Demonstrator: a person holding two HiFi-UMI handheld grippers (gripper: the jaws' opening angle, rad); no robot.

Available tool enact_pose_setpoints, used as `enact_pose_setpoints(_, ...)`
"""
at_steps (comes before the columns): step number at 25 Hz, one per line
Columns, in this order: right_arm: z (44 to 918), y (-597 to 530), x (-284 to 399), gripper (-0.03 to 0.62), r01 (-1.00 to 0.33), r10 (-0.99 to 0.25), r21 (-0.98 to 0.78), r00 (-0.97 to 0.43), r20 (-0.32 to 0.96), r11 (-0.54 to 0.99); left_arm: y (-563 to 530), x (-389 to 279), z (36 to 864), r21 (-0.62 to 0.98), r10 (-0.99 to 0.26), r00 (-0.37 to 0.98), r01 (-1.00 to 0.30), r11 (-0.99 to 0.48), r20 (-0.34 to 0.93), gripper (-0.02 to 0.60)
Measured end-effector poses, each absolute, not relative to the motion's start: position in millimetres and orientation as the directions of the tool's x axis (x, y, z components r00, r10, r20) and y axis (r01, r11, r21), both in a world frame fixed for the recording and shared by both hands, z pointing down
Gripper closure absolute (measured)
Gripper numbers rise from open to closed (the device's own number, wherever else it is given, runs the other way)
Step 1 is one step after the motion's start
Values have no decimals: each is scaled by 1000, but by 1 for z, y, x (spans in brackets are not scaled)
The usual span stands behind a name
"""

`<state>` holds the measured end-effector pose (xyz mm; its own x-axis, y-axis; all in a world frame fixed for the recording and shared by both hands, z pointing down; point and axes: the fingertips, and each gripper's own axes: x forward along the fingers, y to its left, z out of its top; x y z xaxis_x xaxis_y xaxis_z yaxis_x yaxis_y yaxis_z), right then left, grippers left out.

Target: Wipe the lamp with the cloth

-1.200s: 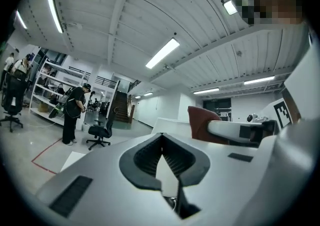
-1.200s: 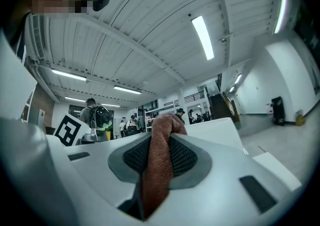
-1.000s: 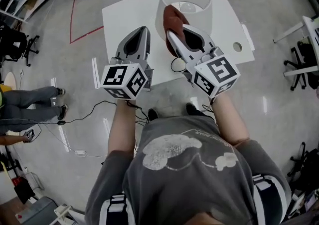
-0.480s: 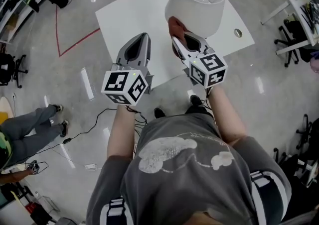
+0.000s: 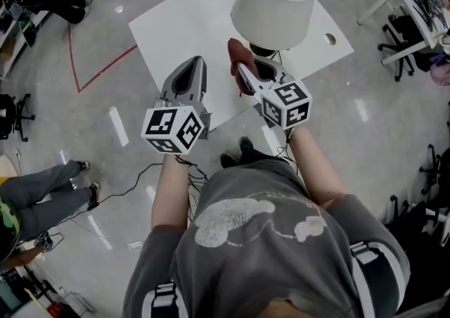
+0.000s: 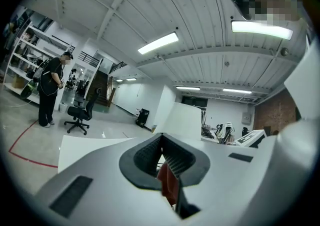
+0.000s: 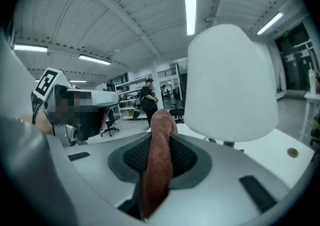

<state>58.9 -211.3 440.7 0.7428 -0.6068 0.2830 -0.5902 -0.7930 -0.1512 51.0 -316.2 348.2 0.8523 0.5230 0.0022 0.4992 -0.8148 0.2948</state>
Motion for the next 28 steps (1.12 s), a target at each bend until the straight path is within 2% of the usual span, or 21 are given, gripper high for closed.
enact_pose_setpoints(10,352,-198,78,508,-652,-663,-125,741,104,-748,-288,78,307,232,484,874,481,-846,-48,574)
enact_pose_setpoints(15,297,-199,92,508,-623,-627,-104,779,3,-775,-300,91,278,196,476,875,484,-853,-88,574)
enact_pose_setpoints(21,279,-210,113,508,-501,-501,-109,865,-33,-859,-329,109,272,181,532,839,545,-819,-116,574)
enact_pose_setpoints(28,299,-209,131,508,-302,-305,-113,952,12,-947,-350,136,283,188,649,754,655,-732,-98,572)
